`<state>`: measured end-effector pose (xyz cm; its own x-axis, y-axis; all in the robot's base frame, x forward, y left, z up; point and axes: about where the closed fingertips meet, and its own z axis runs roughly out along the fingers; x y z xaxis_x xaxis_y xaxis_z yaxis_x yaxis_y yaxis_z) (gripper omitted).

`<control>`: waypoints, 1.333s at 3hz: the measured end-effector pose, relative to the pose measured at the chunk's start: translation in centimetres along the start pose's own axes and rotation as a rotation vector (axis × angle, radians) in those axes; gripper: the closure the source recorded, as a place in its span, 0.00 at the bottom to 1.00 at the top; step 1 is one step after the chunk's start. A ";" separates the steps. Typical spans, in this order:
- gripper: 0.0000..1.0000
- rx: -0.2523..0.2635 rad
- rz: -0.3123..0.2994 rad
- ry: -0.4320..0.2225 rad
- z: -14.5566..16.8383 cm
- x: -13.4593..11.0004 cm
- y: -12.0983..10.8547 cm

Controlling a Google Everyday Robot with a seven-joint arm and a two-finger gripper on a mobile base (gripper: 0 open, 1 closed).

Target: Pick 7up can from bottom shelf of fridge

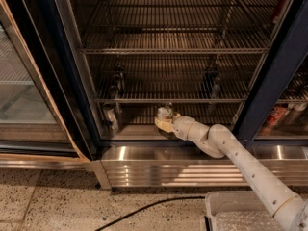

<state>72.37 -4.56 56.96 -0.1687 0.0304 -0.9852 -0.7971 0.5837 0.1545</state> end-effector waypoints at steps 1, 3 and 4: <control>1.00 0.000 0.000 0.000 0.2 0.3 0.0; 1.00 0.000 0.000 0.000 0.6 1.3 0.0; 1.00 0.000 0.000 0.000 0.8 1.7 0.0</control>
Offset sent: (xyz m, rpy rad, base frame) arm -0.0495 0.0052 0.0037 -0.0699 -0.0385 0.0804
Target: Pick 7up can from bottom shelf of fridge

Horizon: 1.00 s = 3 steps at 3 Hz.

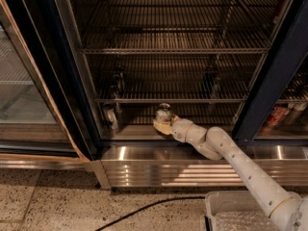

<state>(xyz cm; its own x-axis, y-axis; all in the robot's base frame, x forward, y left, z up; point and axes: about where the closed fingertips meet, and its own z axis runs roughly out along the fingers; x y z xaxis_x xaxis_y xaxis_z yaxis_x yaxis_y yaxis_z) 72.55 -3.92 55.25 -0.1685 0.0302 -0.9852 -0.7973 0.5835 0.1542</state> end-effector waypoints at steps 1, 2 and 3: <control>1.00 0.000 0.000 0.000 0.3 0.6 0.0; 1.00 0.000 0.000 0.000 0.3 0.7 0.0; 1.00 0.000 -0.001 0.000 0.6 1.3 0.0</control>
Offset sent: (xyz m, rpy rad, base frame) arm -0.0703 -0.0243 0.1172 -0.0886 -0.2123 -0.0099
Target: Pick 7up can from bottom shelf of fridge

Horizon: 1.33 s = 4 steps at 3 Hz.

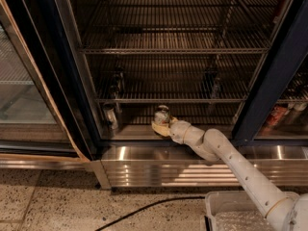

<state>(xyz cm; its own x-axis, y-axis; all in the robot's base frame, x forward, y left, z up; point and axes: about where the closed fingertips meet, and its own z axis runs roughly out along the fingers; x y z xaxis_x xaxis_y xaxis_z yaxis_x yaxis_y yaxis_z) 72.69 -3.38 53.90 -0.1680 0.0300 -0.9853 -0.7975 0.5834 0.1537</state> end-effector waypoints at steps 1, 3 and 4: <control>1.00 0.000 0.000 0.000 0.0 0.0 0.0; 1.00 0.000 0.000 0.000 0.5 1.0 0.0; 1.00 0.000 0.000 0.000 0.5 1.0 0.0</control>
Offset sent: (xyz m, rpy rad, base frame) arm 0.0048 0.0044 -0.0830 0.0688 0.1091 -0.0365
